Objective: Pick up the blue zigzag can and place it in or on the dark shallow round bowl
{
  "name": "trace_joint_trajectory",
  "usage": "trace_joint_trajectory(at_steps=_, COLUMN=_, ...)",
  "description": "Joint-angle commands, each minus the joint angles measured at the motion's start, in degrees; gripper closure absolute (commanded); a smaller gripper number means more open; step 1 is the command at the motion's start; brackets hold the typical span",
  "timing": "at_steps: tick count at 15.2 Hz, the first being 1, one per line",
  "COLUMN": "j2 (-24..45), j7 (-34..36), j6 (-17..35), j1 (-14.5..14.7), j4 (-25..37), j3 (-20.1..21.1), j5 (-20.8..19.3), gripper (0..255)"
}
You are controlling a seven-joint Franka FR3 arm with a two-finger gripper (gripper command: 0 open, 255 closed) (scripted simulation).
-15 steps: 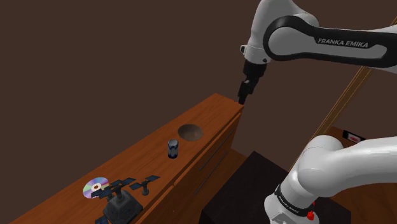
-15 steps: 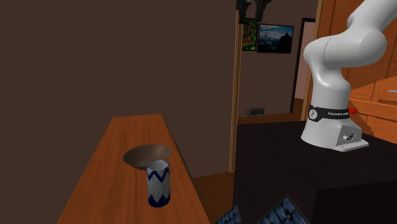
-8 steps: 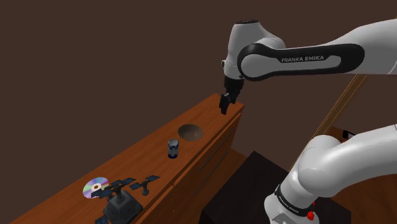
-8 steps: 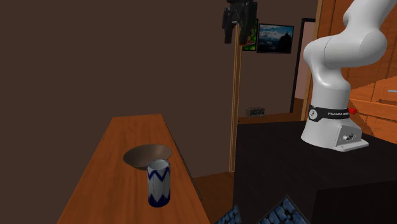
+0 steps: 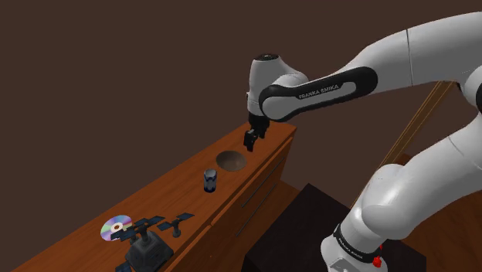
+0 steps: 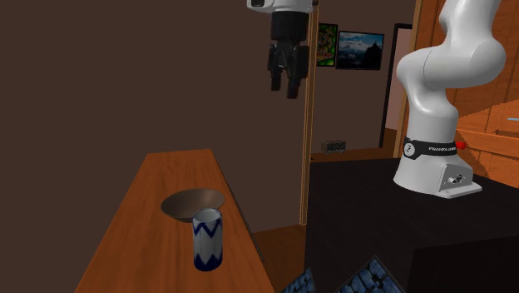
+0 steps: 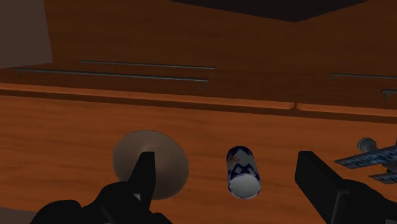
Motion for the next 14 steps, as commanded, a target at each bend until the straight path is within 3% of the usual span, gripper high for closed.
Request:
trace_joint_trajectory(at_steps=1, j2=4.37, j7=1.62, j6=3.19, j1=-0.05, j4=1.04, j3=0.82, j5=-0.9, gripper=0)
trace_joint_trajectory(at_steps=7, j2=17.9, j7=6.83, j6=10.72, j1=-0.16, j4=6.22, j3=2.43, j5=-5.29, gripper=0)
trace_joint_trajectory(at_steps=14, j2=34.03, j7=13.02, j6=16.0, j1=1.46, j4=15.79, j3=2.12, j5=-11.65, gripper=0)
